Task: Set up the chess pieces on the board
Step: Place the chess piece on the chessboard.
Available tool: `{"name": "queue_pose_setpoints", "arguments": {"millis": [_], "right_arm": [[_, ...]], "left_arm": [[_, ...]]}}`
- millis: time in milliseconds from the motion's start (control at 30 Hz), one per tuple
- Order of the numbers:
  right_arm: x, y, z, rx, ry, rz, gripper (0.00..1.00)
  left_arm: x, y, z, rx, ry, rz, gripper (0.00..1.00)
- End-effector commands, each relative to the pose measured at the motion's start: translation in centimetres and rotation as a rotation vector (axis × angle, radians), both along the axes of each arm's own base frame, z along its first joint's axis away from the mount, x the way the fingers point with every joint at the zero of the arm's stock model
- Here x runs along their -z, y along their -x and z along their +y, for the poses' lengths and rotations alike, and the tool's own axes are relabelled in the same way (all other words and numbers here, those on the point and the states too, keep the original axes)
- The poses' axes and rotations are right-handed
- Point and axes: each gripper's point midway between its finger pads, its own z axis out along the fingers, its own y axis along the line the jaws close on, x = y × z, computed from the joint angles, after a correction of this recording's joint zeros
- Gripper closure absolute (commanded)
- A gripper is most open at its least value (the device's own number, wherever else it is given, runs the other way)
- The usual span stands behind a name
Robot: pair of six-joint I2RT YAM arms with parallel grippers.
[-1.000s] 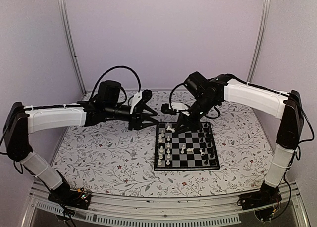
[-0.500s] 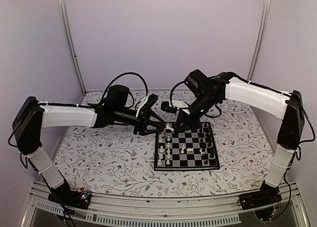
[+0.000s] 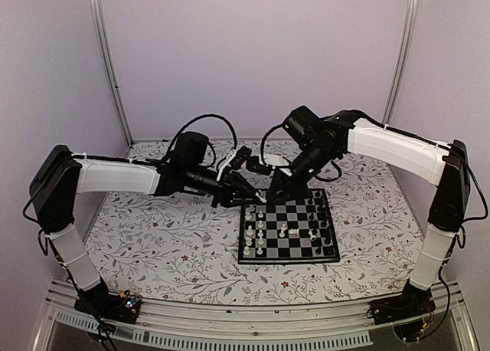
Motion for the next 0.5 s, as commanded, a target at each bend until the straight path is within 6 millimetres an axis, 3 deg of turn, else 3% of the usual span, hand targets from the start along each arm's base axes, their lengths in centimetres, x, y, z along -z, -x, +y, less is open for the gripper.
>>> {"name": "queue_pose_setpoints", "arguments": {"millis": [0,133,233,333,400,467], "right_arm": [[-1.1,0.1,0.6,-0.023,-0.027,-0.020,0.90],[-1.0,0.1,0.6,-0.025,-0.026,-0.016,0.87],[-1.9,-0.4,0.6,-0.013,-0.049,-0.037,0.74],[-4.5,-1.7,0.1,0.016,-0.128,-0.112,0.61],[-6.8,-2.8,-0.4,0.037,-0.181,-0.176,0.59],[-8.2,-4.0,-1.1,0.060,-0.201,-0.225,0.58]], "left_arm": [[-0.2,0.7,-0.8,0.057,0.005,0.028,0.83],[-0.4,0.6,-0.9,0.062,0.005,0.051,0.90],[-1.7,-0.4,-1.0,0.014,0.040,0.085,0.92],[-4.1,-2.8,-0.8,-0.086,0.120,0.164,0.94],[-6.3,-4.3,-0.4,-0.143,0.219,0.225,0.95],[-7.0,-5.6,0.0,-0.190,0.273,0.347,0.95]]}}
